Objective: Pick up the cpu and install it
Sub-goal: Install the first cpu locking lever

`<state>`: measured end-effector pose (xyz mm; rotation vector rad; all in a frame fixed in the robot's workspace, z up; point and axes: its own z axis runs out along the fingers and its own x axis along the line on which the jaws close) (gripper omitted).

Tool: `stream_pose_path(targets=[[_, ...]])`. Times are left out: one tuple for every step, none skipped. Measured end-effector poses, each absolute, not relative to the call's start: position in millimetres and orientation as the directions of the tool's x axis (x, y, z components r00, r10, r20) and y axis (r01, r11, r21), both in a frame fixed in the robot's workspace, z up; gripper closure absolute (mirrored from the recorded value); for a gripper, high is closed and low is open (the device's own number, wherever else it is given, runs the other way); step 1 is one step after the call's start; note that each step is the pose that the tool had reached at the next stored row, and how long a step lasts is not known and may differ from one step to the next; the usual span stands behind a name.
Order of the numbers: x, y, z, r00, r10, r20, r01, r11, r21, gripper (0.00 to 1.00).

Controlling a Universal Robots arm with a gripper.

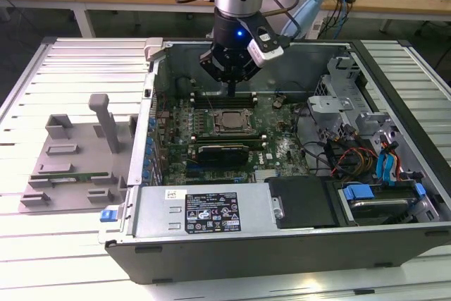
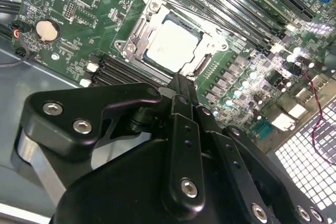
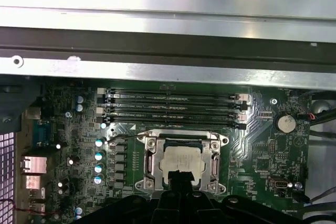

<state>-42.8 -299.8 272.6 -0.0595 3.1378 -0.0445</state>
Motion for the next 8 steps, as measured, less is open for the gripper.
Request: stream_pose_path(targets=[[-43.7, -299.8, 272.5, -0.999, -0.038, -0.002, -0.038, 0.999, -0.028, 0.89], [-44.2, -299.8, 272.5, -0.999, -0.038, -0.002, -0.038, 0.999, -0.028, 0.89], [-45.0, -299.9, 272.5, -0.999, -0.038, -0.002, -0.038, 0.999, -0.028, 0.89], [-46.0, -299.9, 272.5, -0.999, -0.038, -0.002, -0.038, 0.999, -0.028, 0.89], [-46.9, -299.8, 272.5, -0.999, -0.038, -0.002, -0.038, 0.999, -0.028, 0.89], [-48.7, -299.9, 272.5, -0.999, -0.038, -0.002, -0.038, 0.999, -0.028, 0.89], [-50.7, -299.8, 272.5, -0.999, -0.038, -0.002, -0.038, 0.999, -0.028, 0.89], [-52.3, -299.8, 272.4, -0.999, -0.038, -0.002, -0.038, 0.999, -0.028, 0.89]])
